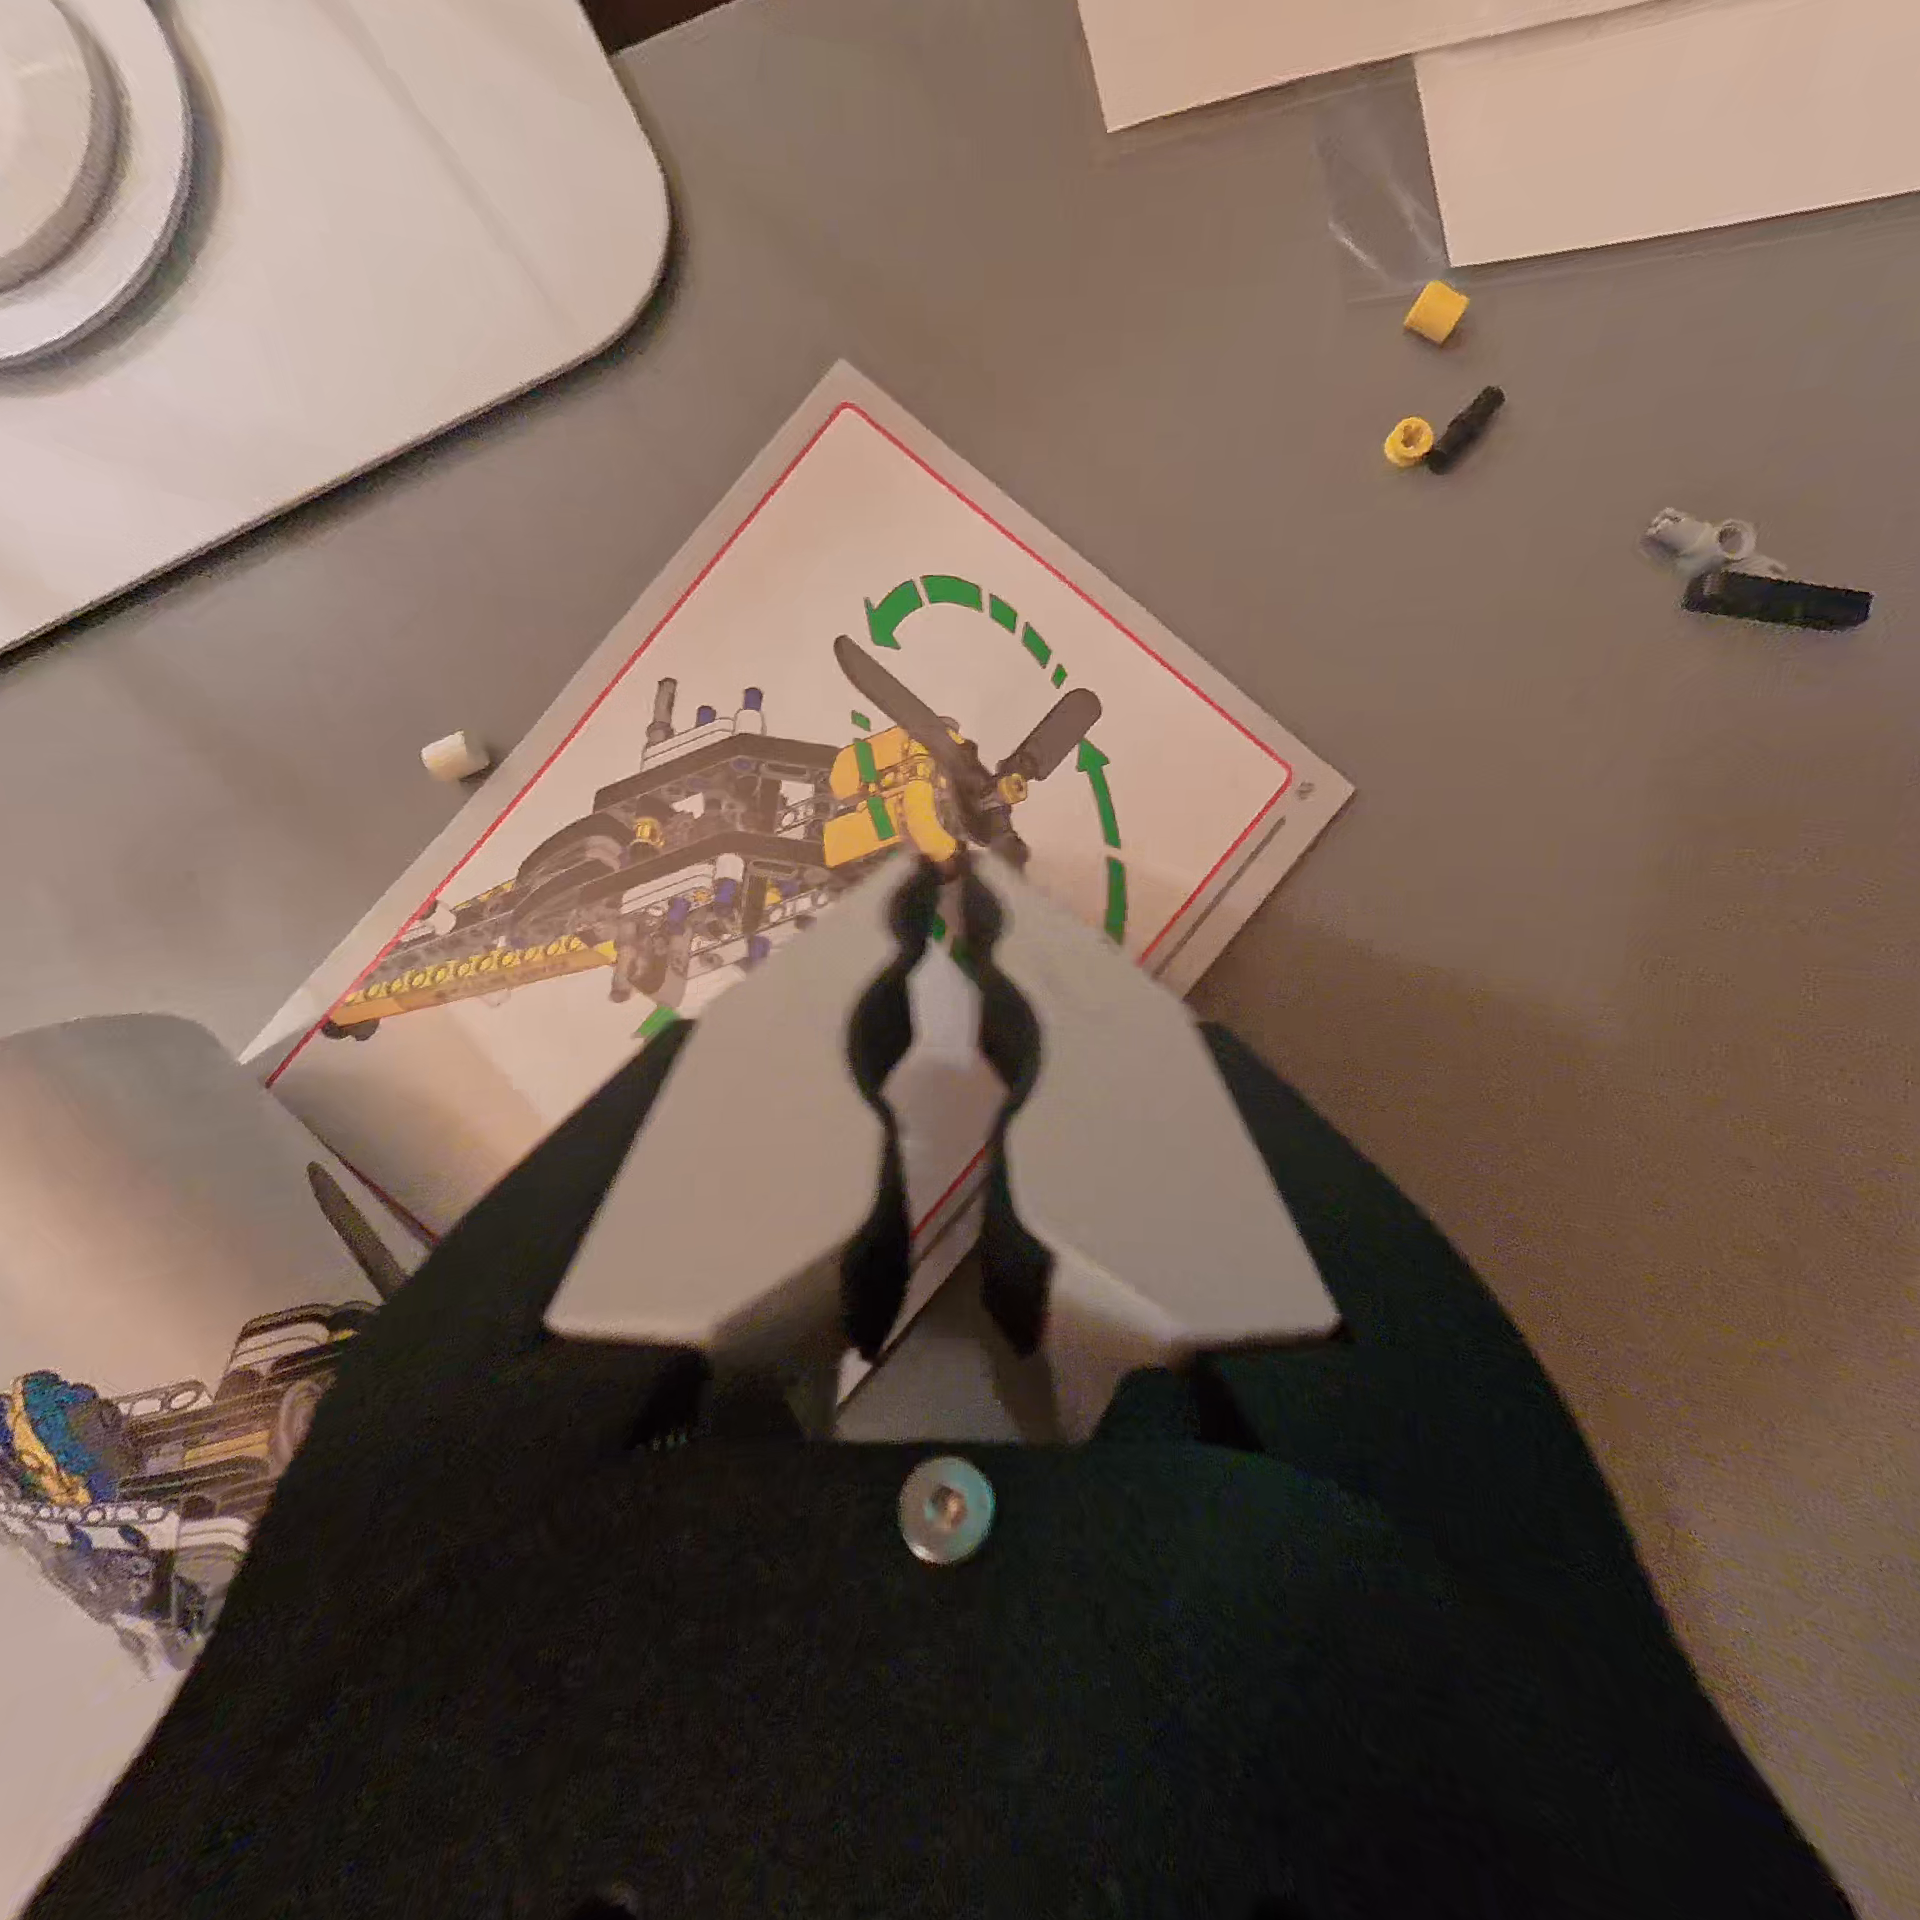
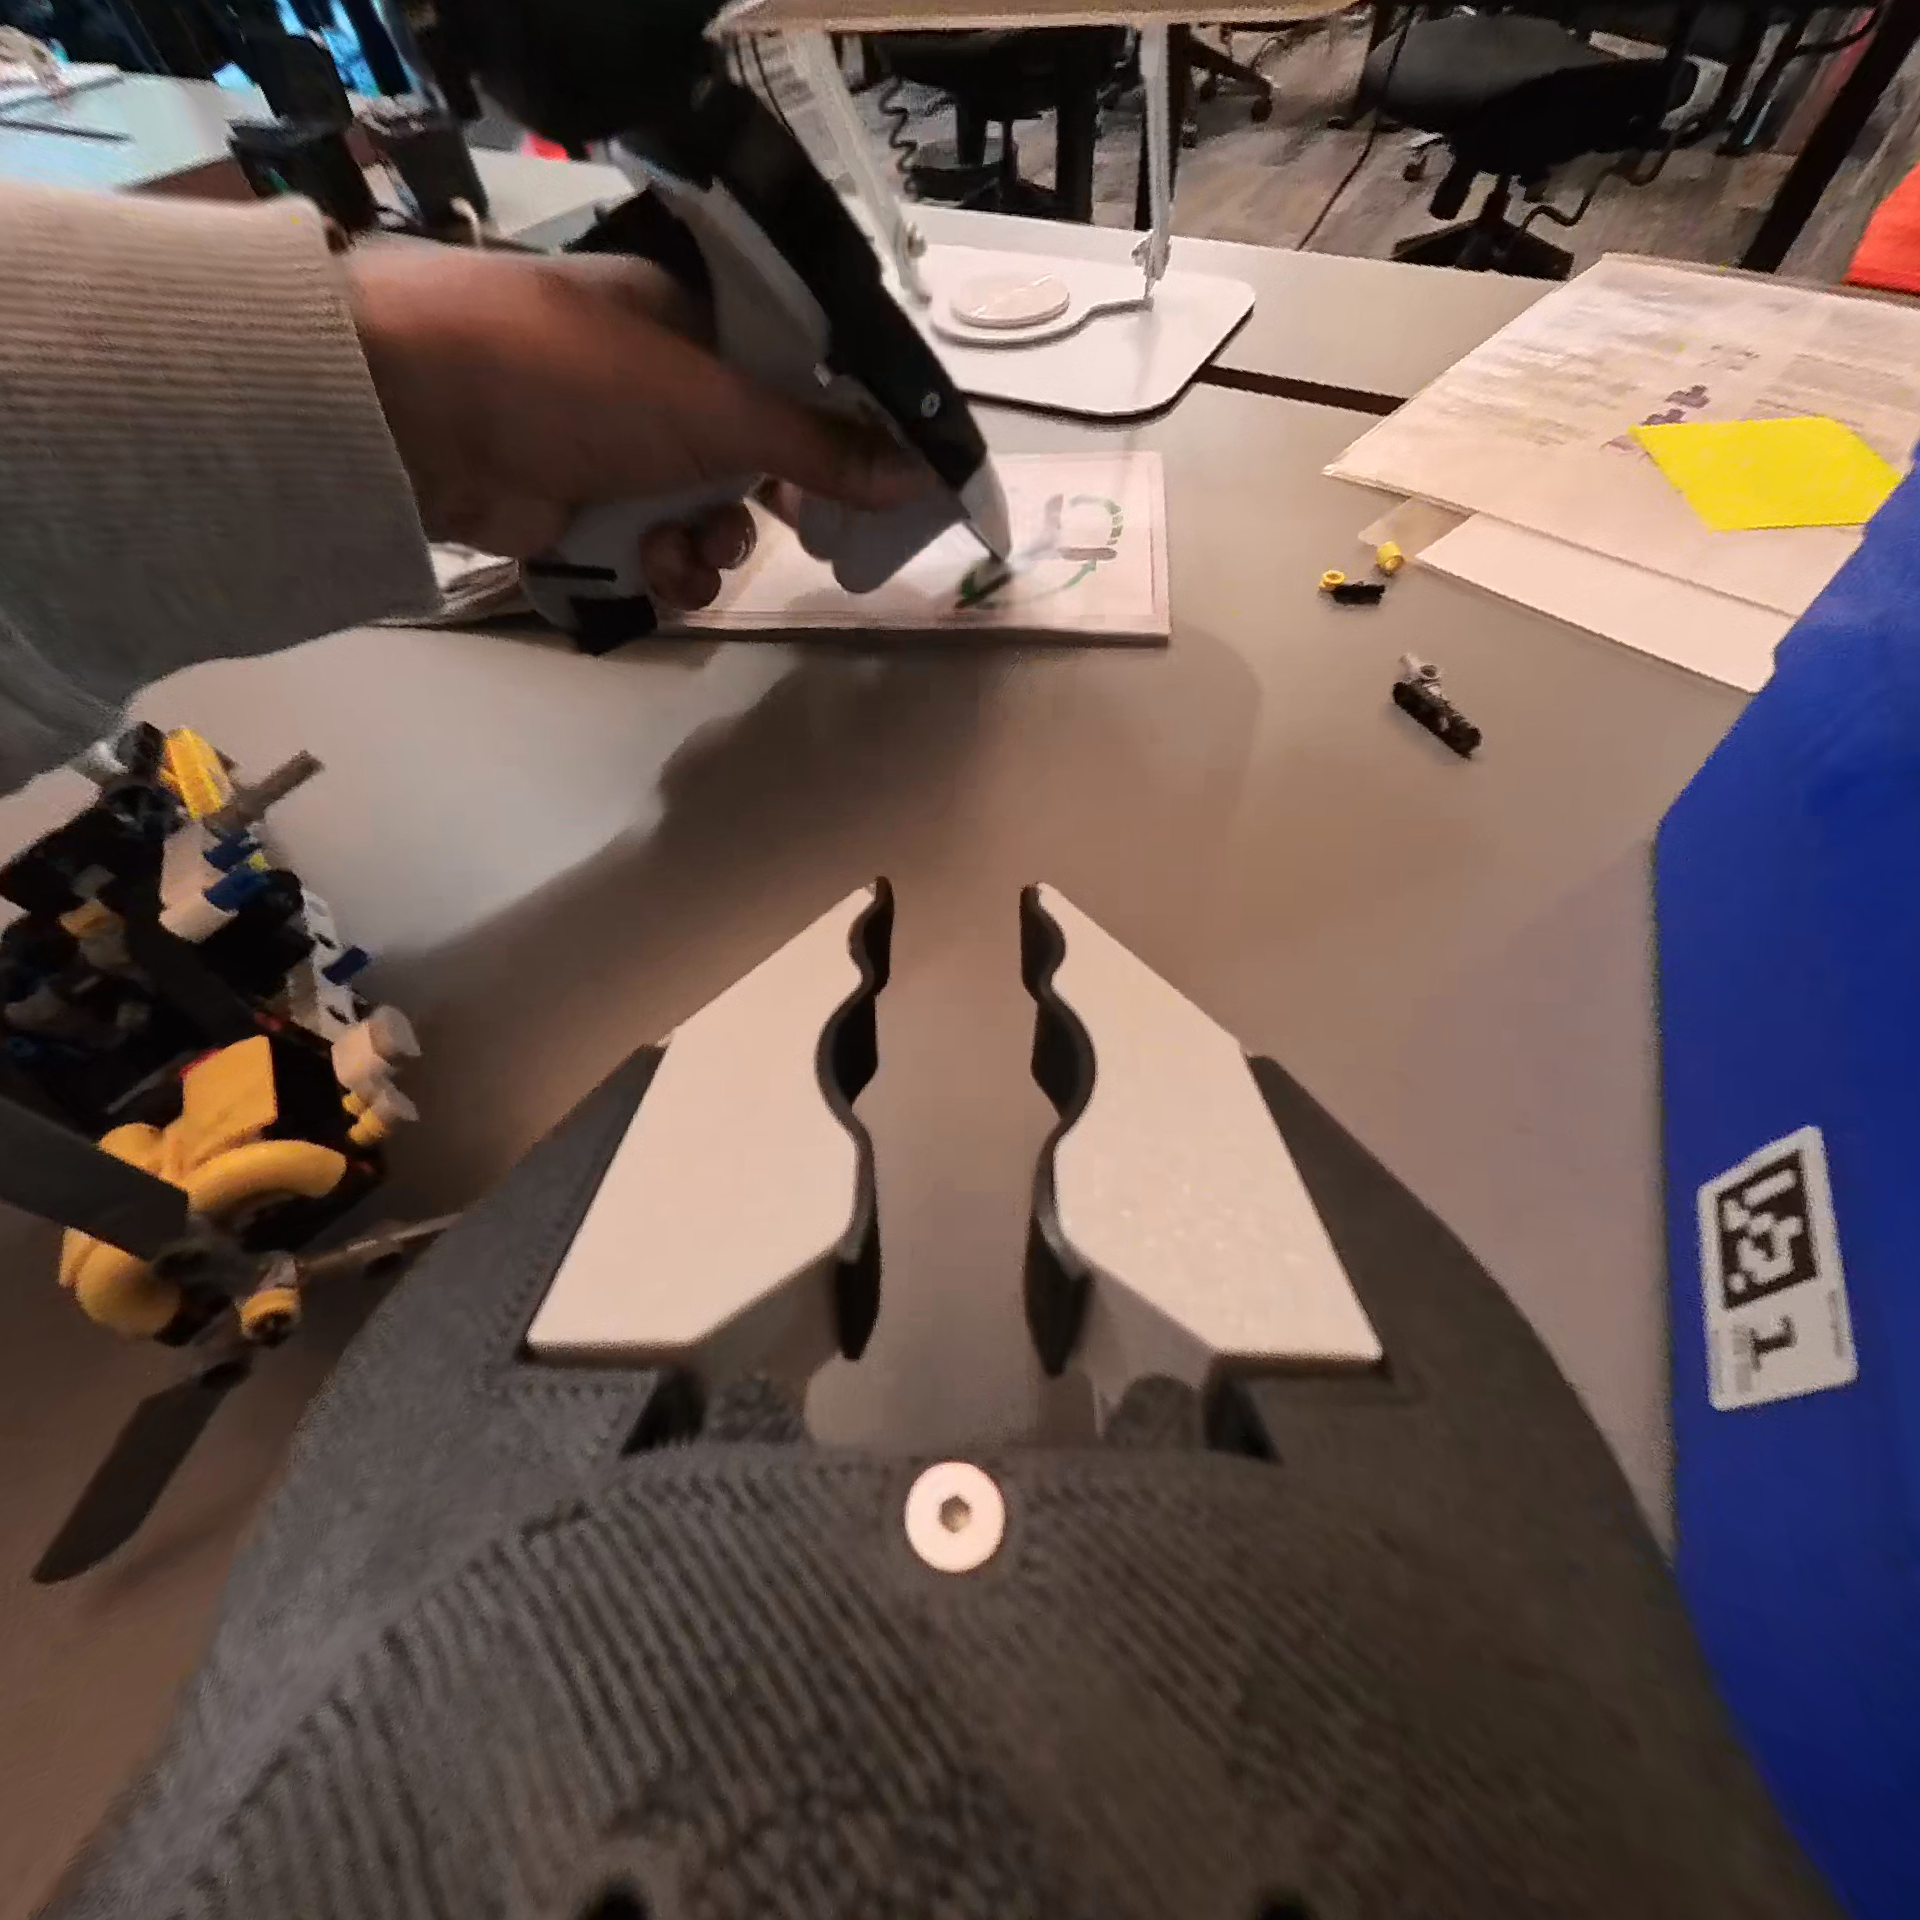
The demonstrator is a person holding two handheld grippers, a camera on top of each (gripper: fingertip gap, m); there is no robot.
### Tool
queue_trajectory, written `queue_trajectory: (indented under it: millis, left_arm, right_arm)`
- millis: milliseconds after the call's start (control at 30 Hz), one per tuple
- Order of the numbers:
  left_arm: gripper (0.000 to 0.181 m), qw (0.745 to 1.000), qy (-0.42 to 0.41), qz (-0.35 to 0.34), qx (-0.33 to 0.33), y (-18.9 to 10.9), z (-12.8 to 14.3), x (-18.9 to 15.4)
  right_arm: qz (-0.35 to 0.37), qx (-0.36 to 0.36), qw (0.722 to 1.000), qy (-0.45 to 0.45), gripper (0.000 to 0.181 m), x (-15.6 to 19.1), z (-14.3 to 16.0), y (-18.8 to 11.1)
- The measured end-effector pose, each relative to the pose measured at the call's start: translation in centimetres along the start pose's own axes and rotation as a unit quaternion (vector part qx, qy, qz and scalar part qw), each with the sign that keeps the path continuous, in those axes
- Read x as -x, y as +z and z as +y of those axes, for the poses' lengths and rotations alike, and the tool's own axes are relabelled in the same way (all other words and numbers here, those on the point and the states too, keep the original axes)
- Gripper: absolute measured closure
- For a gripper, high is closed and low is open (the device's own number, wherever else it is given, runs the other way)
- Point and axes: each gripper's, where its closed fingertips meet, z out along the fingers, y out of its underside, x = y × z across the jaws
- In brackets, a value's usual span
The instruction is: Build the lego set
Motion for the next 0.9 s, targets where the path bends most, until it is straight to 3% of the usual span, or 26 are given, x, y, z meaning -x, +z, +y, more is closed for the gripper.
queue_trajectory:
  millis: [200,300,333,367,400,500,567,633,733,900]
  left_arm:
    - [0.181,0.996,-0.06,0.06,-0.002,-0.5,-0.1,-0.1]
    - [0.11,0.995,-0.066,0.064,-0.049,-1.4,-1.9,-0.1]
    - [0.091,0.996,-0.051,0.044,-0.049,-1.2,-2.0,0.2]
    - [0.084,0.999,-0.028,0.019,-0.03,-0.6,-1.4,0.6]
    - [0.084,1.0,-0.005,-0.009,0.001,0.1,-0.3,1.1]
    - [0.091,1.0,-0.007,-0.013,-0.001,0.4,-0.1,1.2]
    - [0.124,1.0,-0.006,-0.019,-0.002,0.1,-0.1,1.3]
    - [0.139,1.0,0.008,-0.022,-0.007,0.0,0.0,1.4]
    - [0.177,0.997,0.032,-0.063,-0.016,0.0,0.2,2.6]
    - [0.179,1.0,-0.005,-0.015,-0.011,-0.2,0.2,2.3]
  right_arm:
    - [-0.017,-0.009,1.0,0.024,0.157,0.4,-0.2,-0.1]
    - [-0.007,-0.01,1.0,0.027,0.157,-0.1,-0.1,-0.2]
    - [-0.007,-0.009,0.999,0.03,0.157,-0.1,-0.1,-0.2]
    - [-0.008,-0.009,0.999,0.033,0.157,-0.1,-0.1,-0.1]
    - [-0.01,-0.009,0.999,0.034,0.157,0.0,-0.1,-0.1]
    - [-0.01,-0.004,1.0,0.026,0.157,0.2,0.0,0.1]
    - [-0.009,-0.002,1.0,0.022,0.157,0.3,0.0,0.1]
    - [-0.009,0.0,1.0,0.02,0.157,0.3,0.1,0.2]
    - [-0.009,-0.002,1.0,0.018,0.158,0.4,0.0,0.1]
    - [-0.014,-0.005,1.0,0.021,0.157,0.6,-0.1,0.1]
